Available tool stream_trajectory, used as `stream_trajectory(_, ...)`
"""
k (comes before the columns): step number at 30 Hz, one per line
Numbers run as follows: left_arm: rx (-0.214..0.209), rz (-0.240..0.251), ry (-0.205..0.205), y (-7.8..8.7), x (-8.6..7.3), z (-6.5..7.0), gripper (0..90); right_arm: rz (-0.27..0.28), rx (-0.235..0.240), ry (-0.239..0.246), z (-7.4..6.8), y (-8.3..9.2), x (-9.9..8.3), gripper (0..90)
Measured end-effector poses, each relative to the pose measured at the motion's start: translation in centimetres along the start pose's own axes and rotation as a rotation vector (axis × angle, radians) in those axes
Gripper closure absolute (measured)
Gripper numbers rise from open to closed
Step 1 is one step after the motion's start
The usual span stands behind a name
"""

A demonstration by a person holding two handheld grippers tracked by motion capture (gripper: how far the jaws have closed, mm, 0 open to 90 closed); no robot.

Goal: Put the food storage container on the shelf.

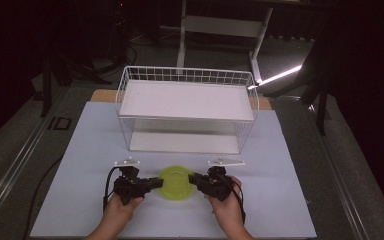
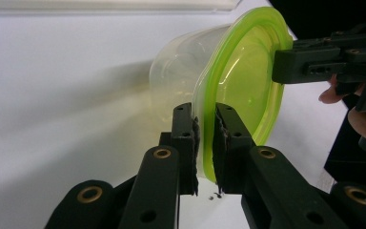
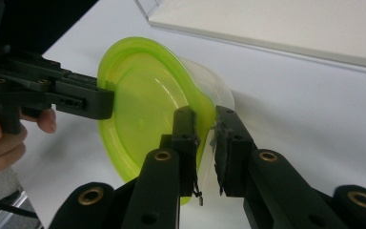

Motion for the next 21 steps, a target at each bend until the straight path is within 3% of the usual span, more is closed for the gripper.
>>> stream_trajectory(7, 0.011, 0.063, -0.032, 0.6, 1.5, 0.7, 81.5, 0.037, -0.003, 0.019, 0.1, 0.7, 1.3, 79.8)
stream_trajectory(8, 0.024, 0.074, -0.056, 0.5, 2.1, 0.9, 81.5, 0.042, -0.004, 0.018, 0.2, 0.8, 1.6, 79.8)
stream_trajectory(14, 0.014, 0.122, -0.103, 0.1, 3.8, 0.9, 81.8, 0.078, -0.032, 0.016, 1.0, 1.2, 3.2, 79.6)
stream_trajectory(21, -0.006, 0.155, -0.088, -1.2, 5.2, -0.2, 81.9, 0.104, -0.068, 0.018, 1.9, 0.8, 4.4, 79.4)
Point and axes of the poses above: each handheld gripper's, and its own axes: y roughly backward along the jaws, x roughly out of its top, z roughly to its right, the point moved 2 cm from there along -y, roughly forward along the jaws, and after that the axes turned 7 degrees about x, right-handed, at the moved point
